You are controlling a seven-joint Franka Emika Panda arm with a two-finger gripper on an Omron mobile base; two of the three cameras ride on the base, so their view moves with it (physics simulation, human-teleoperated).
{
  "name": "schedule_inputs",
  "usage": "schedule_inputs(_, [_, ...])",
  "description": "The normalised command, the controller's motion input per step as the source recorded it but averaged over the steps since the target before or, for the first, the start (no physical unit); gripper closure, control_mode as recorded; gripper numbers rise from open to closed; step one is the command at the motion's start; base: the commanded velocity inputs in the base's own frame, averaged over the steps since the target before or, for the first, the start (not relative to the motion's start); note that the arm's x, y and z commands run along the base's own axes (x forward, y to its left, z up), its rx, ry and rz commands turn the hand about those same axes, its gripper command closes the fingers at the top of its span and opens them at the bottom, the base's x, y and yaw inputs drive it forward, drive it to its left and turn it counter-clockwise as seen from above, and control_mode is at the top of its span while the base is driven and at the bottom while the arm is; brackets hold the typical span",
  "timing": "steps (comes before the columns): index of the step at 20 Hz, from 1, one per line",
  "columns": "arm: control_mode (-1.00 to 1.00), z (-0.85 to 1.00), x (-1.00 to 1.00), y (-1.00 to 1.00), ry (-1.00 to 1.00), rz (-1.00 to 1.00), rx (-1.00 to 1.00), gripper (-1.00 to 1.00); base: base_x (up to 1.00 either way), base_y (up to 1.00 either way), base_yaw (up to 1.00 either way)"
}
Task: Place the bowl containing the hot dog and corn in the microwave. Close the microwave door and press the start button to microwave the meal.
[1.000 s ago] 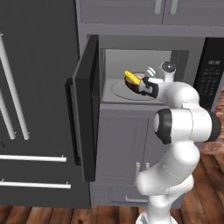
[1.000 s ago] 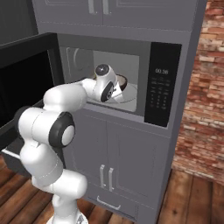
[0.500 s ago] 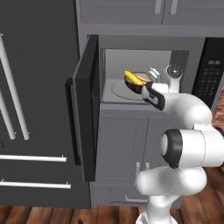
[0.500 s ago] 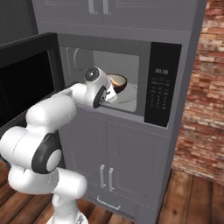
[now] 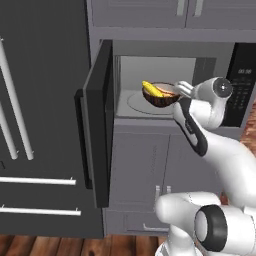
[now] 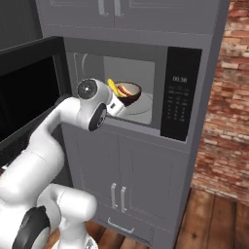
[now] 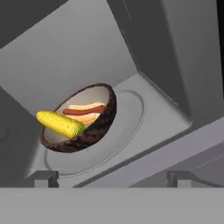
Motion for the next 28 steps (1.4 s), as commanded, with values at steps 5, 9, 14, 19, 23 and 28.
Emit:
schedule_inputs(5, [-1.00, 0.29, -1.00, 0.22, 0.02, 0.30, -0.44, -1.00, 0.00, 0.00, 0.00])
schedule_inputs(9, [-1.00, 0.07, -1.00, 0.36, 0.05, 0.34, -0.51, -1.00, 0.00, 0.00, 0.00])
schedule_inputs(14, [-1.00, 0.37, -1.00, 0.30, 0.09, 0.31, -0.50, -1.00, 0.00, 0.00, 0.00])
schedule_inputs(19, [-1.00, 0.58, -1.00, 0.15, 0.17, 0.23, -0.46, -1.00, 0.00, 0.00, 0.00])
schedule_inputs(23, [-1.00, 0.32, -0.99, 0.24, 0.21, 0.23, -0.47, -1.00, 0.00, 0.00, 0.00])
schedule_inputs(28, [-1.00, 0.09, -0.72, 0.67, 0.07, 0.17, -0.50, -1.00, 0.00, 0.00, 0.00])
